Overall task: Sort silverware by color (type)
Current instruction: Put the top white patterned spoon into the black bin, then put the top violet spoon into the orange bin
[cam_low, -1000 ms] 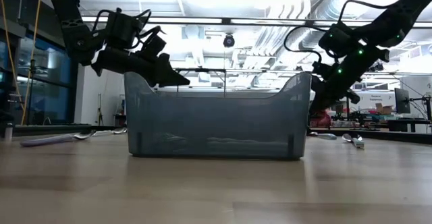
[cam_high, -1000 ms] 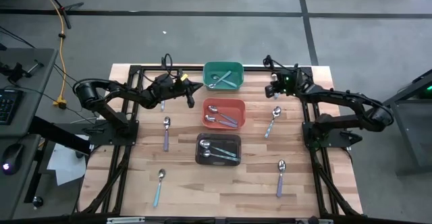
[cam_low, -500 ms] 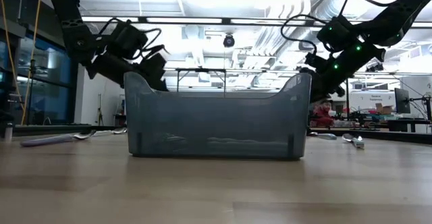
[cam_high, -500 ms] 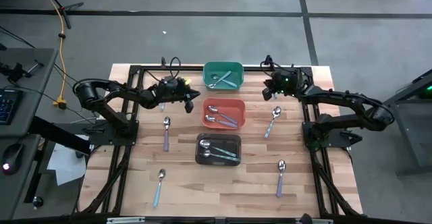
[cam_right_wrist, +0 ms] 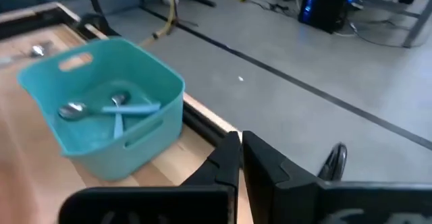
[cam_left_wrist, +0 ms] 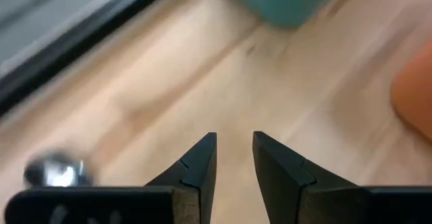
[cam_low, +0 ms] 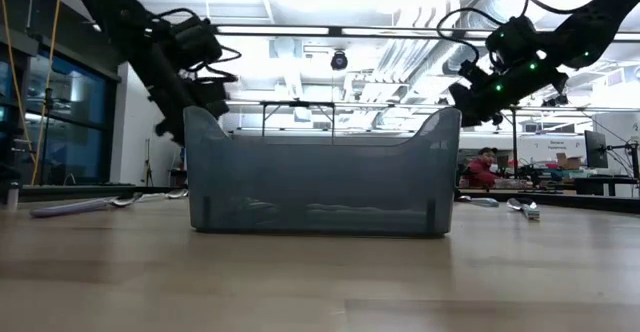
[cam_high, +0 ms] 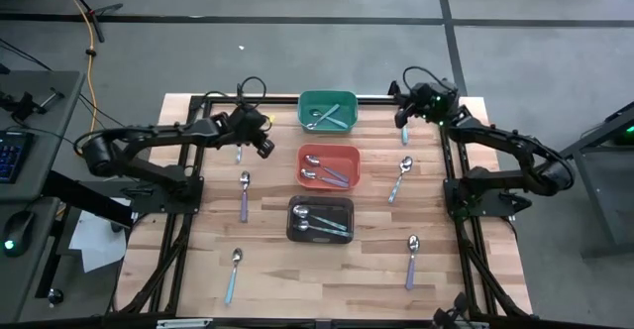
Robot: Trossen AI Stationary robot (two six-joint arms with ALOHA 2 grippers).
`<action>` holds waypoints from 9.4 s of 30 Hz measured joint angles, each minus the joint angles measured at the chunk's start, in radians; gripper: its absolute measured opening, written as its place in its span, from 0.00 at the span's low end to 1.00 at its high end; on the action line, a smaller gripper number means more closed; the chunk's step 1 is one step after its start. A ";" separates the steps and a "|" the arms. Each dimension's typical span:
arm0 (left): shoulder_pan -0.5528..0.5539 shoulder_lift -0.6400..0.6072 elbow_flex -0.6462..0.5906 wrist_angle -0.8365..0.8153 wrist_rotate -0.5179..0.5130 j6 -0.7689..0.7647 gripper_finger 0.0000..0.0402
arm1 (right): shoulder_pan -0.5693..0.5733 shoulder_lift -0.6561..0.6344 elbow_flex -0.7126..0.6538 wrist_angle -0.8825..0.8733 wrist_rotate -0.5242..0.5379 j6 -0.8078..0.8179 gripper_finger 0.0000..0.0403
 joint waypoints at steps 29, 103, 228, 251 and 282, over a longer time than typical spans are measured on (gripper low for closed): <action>0.189 0.007 0.013 -0.272 -0.139 -0.299 0.42 | -0.068 0.000 0.036 0.066 -0.093 -0.138 0.01; -0.688 0.453 0.720 -0.273 0.229 0.359 0.02 | -0.017 0.000 0.022 -0.006 -0.088 -0.020 0.01; -0.805 0.137 0.306 -0.479 0.018 -0.515 0.00 | 0.033 0.000 -0.014 0.035 -0.084 -0.070 0.01; -0.742 0.115 0.253 -0.758 -0.099 -0.874 0.22 | 0.033 0.000 -0.014 0.035 -0.084 -0.070 0.01; -0.667 0.107 0.030 -0.557 -0.066 -0.624 0.07 | 0.033 0.000 -0.014 0.036 -0.084 -0.071 0.01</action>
